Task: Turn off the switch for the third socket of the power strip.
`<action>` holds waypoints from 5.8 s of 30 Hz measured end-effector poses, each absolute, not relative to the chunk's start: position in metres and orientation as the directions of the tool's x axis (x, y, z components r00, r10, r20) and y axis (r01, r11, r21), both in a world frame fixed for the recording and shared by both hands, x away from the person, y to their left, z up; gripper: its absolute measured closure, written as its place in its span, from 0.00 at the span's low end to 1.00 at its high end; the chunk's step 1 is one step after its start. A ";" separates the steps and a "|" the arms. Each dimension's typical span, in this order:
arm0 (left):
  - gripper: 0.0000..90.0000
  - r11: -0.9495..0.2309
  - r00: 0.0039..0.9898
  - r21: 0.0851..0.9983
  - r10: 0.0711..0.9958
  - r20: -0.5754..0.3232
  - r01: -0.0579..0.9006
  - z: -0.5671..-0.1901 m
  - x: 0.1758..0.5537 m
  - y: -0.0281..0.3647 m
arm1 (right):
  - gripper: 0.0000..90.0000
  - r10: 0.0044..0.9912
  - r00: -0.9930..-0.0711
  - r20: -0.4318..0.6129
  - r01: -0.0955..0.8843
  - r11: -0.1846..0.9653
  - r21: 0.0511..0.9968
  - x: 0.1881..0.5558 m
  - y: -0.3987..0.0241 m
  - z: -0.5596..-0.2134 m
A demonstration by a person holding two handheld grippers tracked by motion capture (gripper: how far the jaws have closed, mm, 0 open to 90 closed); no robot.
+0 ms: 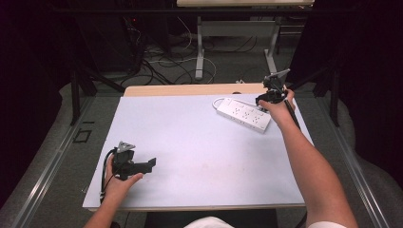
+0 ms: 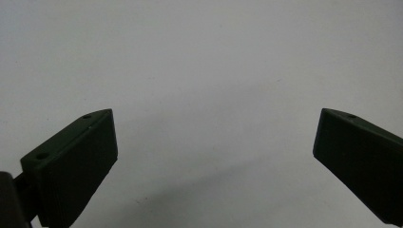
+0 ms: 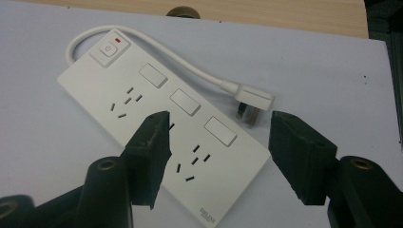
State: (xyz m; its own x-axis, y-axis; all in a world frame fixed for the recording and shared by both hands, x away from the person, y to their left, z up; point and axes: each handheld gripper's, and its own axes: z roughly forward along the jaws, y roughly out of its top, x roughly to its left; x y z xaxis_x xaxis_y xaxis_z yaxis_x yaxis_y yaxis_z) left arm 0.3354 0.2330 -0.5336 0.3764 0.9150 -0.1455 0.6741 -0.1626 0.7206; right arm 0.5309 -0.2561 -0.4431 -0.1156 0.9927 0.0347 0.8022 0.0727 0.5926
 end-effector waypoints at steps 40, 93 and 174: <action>0.02 -0.153 0.367 0.715 0.917 -0.154 0.682 -0.536 0.337 0.234 | 0.65 0.999 0.015 0.039 0.852 -0.033 0.522 0.566 -0.272 -0.483; 0.03 -0.158 0.365 0.709 0.919 -0.150 0.687 -0.537 0.337 0.235 | 1.00 1.000 -0.006 0.018 0.906 -0.002 0.423 0.570 -0.262 -0.504; 0.03 -0.165 0.369 0.702 0.918 -0.148 0.693 -0.537 0.338 0.234 | 0.84 0.998 -0.024 0.066 0.886 -0.010 0.464 0.564 -0.263 -0.504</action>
